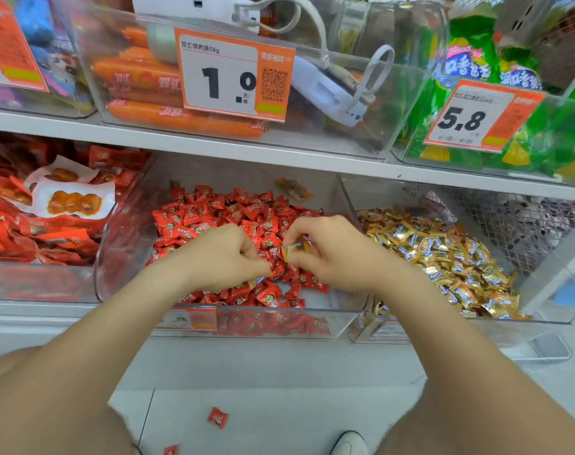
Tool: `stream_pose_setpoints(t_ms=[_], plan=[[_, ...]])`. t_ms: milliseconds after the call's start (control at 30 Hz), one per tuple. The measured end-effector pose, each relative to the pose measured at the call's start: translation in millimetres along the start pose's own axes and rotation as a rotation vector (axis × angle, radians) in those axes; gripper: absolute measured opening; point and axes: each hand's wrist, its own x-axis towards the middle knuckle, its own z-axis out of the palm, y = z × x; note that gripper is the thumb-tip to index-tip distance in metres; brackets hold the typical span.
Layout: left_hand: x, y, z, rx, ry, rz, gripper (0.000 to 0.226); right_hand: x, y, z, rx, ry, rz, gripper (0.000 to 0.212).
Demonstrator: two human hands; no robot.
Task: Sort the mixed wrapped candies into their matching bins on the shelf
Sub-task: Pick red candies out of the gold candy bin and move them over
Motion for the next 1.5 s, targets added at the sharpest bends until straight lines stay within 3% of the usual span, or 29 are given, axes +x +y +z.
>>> stream_pose_setpoints(t_ms=[133,200,300,400,533,733,833,900,1000,1100,1167,1333,1500], plan=[[-5,16,8,-0.340,-0.050,0.037,0.015,-31,2,-13,0.283,0.313,0.003,0.020],[-9,25,16,-0.510,-0.057,0.057,0.016,-45,15,-17,0.286,0.430,0.101,0.024],[-16,43,29,-0.576,-0.020,0.107,0.017,-63,57,-26,0.152,0.487,0.356,0.029],[-21,64,42,-0.494,0.106,0.198,0.016,-75,111,-33,-0.076,0.435,0.513,0.032],[-24,93,61,-0.281,0.276,0.401,0.009,-93,155,-28,-0.207,0.069,0.541,0.050],[-3,142,90,0.085,0.365,0.688,0.005,-105,195,-34,-0.297,0.133,0.636,0.045],[23,177,103,0.212,0.392,0.679,0.008,-107,198,-38,-0.199,0.228,0.603,0.049],[46,199,111,0.235,0.385,0.587,0.011,-113,197,-45,-0.082,0.425,0.557,0.049],[87,220,125,0.197,0.319,0.487,0.018,-127,197,-53,0.068,0.749,0.527,0.029],[115,224,133,0.314,0.044,0.381,0.052,-141,188,-56,0.171,0.785,0.584,0.025],[114,221,132,0.445,-0.006,0.386,0.056,-145,179,-54,0.203,0.764,0.572,0.025],[57,199,104,0.471,0.347,0.678,0.024,-135,134,-52,0.256,0.662,0.463,0.025],[-4,121,69,0.334,0.591,0.540,0.010,-98,56,-31,0.227,0.558,0.158,0.024]])
